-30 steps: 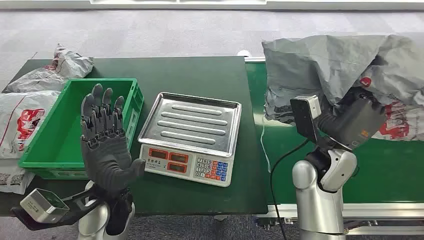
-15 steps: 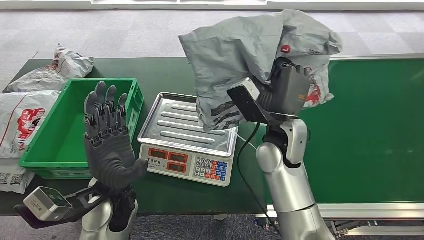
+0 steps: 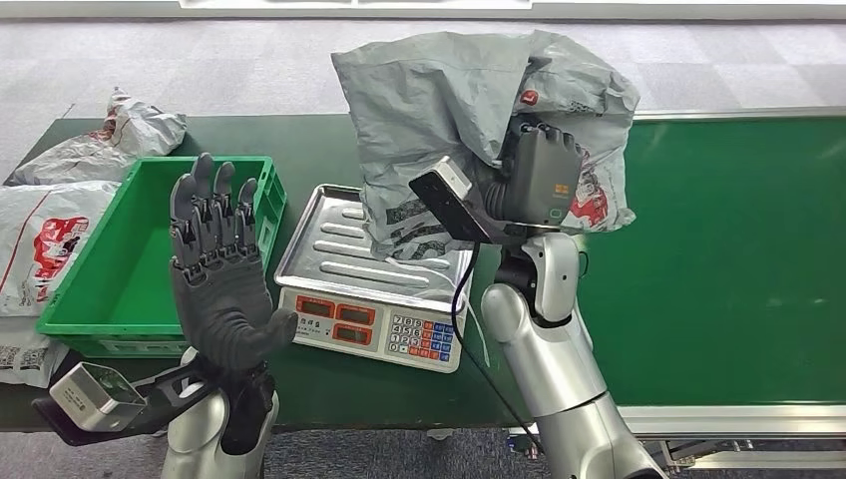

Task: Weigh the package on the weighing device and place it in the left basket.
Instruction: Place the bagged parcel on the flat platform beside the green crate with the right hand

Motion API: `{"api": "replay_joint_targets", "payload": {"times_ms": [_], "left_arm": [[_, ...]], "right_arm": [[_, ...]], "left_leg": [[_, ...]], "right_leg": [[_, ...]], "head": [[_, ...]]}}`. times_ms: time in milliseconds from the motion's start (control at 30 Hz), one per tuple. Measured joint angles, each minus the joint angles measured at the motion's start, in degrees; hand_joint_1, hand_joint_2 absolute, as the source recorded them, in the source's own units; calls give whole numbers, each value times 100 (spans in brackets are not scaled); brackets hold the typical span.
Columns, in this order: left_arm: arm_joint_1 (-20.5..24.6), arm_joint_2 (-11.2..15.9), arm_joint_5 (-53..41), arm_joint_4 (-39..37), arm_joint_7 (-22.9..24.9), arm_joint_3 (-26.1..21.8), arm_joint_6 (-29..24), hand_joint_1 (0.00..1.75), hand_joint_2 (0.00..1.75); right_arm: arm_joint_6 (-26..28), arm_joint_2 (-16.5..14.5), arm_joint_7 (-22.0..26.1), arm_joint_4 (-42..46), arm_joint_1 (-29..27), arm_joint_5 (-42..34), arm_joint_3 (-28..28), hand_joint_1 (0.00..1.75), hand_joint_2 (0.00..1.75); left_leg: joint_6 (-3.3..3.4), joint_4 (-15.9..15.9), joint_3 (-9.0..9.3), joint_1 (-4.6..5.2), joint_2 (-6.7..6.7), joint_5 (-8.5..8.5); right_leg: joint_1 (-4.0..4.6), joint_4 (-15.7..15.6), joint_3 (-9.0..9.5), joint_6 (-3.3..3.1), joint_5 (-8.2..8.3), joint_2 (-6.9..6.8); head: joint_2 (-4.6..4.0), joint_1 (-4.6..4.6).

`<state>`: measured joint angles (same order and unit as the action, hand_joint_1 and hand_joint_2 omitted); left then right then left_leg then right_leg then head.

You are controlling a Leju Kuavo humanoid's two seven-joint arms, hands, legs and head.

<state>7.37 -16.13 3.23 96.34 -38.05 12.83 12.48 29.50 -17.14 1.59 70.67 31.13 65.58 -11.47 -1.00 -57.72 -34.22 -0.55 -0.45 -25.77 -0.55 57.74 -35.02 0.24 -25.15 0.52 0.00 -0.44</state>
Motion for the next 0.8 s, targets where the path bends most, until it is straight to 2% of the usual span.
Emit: {"api": "replay_joint_targets", "payload": {"times_ms": [300, 367, 467, 533, 800], "left_arm": [[49, 0, 0, -54, 24, 0, 0, 0, 175], [50, -5, -1, -56, 44, 0, -4, 0, 175], [49, -19, -14, -39, 113, -2, -17, 0, 175], [48, -22, -19, -17, 146, -2, -20, 0, 175], [48, -26, -20, 16, 170, -2, -21, 0, 175]], "right_arm": [[166, 1, -116, -42, 8, 311, 12, 175, 175], [352, 1, -299, -38, 0, 655, 34, 175, 175], [765, 1, -832, 60, -78, 1549, 131, 175, 175], [876, 1, -1003, 165, -144, 1825, 197, 175, 175], [889, 1, -1063, 343, -266, 1892, 316, 175, 175]], "left_leg": [[-1, 0, 2, 0, 1, 1], [-1, 0, 2, 0, 0, 1], [-1, -1, 1, 0, -1, 0], [0, -1, 1, 0, 0, -1], [-1, -1, 3, 0, 3, 0]], "right_leg": [[1, 0, 0, 0, 0, 1], [0, 0, -1, 0, 0, 1], [0, 0, -1, 0, 0, 0], [0, 0, -1, 0, 0, 1], [0, 0, -3, 0, 1, 1]], "head": [[0, 0], [0, 0], [0, 1], [0, 0], [0, 0]]}}
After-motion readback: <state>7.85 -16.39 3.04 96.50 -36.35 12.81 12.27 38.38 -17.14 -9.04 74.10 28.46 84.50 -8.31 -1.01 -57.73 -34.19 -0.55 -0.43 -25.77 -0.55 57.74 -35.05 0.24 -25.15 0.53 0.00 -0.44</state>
